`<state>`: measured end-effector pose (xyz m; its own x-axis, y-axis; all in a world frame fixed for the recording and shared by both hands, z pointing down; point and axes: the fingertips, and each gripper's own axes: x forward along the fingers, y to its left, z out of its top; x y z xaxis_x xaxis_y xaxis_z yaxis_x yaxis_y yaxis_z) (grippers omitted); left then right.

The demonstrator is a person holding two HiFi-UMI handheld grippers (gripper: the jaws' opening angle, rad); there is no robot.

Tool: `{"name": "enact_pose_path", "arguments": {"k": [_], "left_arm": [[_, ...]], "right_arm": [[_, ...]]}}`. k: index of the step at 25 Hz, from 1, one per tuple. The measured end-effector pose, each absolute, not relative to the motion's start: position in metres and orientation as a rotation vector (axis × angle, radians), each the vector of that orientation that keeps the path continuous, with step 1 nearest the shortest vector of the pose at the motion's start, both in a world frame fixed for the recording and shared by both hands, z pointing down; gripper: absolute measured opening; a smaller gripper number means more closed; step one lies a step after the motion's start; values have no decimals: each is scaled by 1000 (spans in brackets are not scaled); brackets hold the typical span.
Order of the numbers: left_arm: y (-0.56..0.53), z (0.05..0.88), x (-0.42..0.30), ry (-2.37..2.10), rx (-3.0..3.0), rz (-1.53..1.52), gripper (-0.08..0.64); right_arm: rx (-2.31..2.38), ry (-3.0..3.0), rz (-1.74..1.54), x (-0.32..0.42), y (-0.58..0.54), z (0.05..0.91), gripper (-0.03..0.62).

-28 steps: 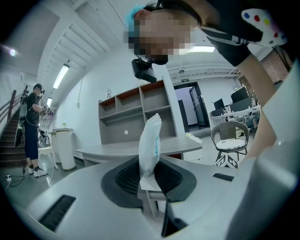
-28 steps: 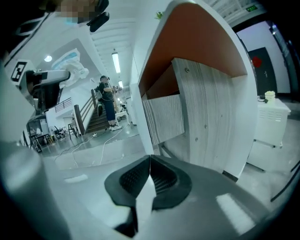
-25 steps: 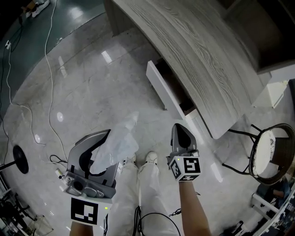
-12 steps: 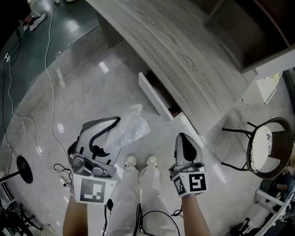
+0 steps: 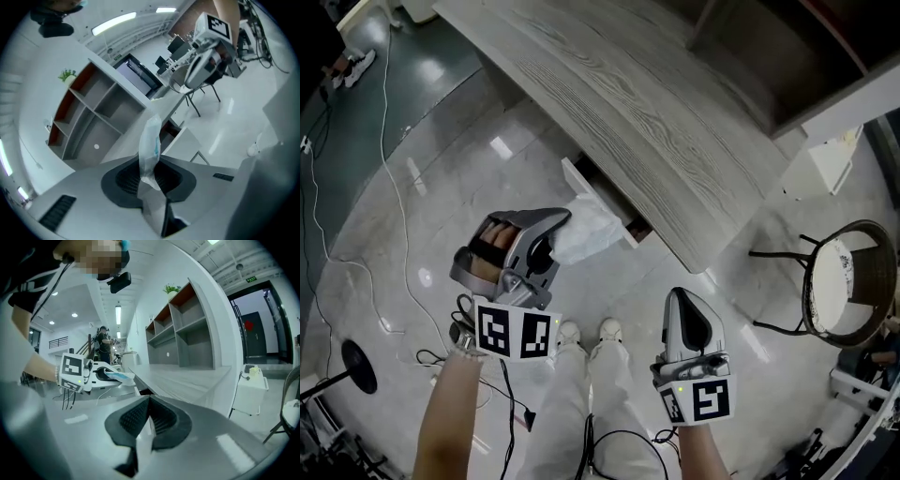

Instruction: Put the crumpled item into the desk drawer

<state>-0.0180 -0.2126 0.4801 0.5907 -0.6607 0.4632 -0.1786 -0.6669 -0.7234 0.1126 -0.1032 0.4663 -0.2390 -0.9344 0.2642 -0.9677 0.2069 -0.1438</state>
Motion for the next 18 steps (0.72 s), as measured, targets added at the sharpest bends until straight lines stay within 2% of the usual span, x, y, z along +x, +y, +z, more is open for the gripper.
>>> {"name": "enact_pose_path", "arguments": {"k": [18], "left_arm": [[-263, 536, 24, 348, -1774, -1303, 67]], "right_arm": [[1957, -2246, 480, 141, -89, 473, 9]]}}
